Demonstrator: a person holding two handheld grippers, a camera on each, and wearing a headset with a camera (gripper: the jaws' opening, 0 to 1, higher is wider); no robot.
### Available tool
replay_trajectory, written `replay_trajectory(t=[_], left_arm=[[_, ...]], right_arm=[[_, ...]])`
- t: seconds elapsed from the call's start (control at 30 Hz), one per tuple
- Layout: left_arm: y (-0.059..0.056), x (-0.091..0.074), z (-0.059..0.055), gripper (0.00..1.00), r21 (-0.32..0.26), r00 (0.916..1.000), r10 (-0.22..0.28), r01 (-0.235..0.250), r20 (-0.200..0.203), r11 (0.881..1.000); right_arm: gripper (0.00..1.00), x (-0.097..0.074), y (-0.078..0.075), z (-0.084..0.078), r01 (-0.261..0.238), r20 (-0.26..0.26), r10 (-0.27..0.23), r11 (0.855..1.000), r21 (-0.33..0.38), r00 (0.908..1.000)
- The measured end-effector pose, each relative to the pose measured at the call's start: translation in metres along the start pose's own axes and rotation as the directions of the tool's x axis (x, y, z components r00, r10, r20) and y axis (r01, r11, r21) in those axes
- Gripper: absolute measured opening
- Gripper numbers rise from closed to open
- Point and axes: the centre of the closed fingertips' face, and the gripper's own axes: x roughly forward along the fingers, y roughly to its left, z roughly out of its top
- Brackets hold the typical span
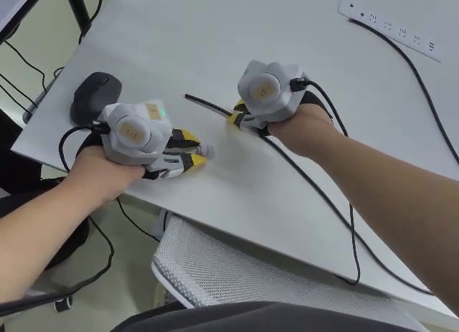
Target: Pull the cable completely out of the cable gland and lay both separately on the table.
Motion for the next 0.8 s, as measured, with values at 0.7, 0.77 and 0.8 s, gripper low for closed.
replay_trajectory(t=[0.7, 0.77, 0.8], left_arm=[[-0.006, -0.021, 0.040, 0.35, -0.118, 0.9955, 0.045, -0.034, 0.084, 0.992], [-0.008, -0.024, 0.044, 0.37, -0.120, 0.9947, 0.051, -0.040, 0.089, 0.992], [-0.011, -0.026, 0.046, 0.38, -0.122, 0.9944, 0.051, -0.039, 0.093, 0.992]], right_arm=[[0.38, -0.082, -0.003, 0.010, 0.021, 0.141, -0.033, 0.996, 0.087, 0.9894], [0.40, -0.091, -0.003, 0.008, 0.024, 0.157, -0.040, 0.994, 0.106, 0.9869], [0.40, -0.098, -0.002, 0.006, 0.026, 0.162, -0.045, 0.993, 0.114, 0.9857]])
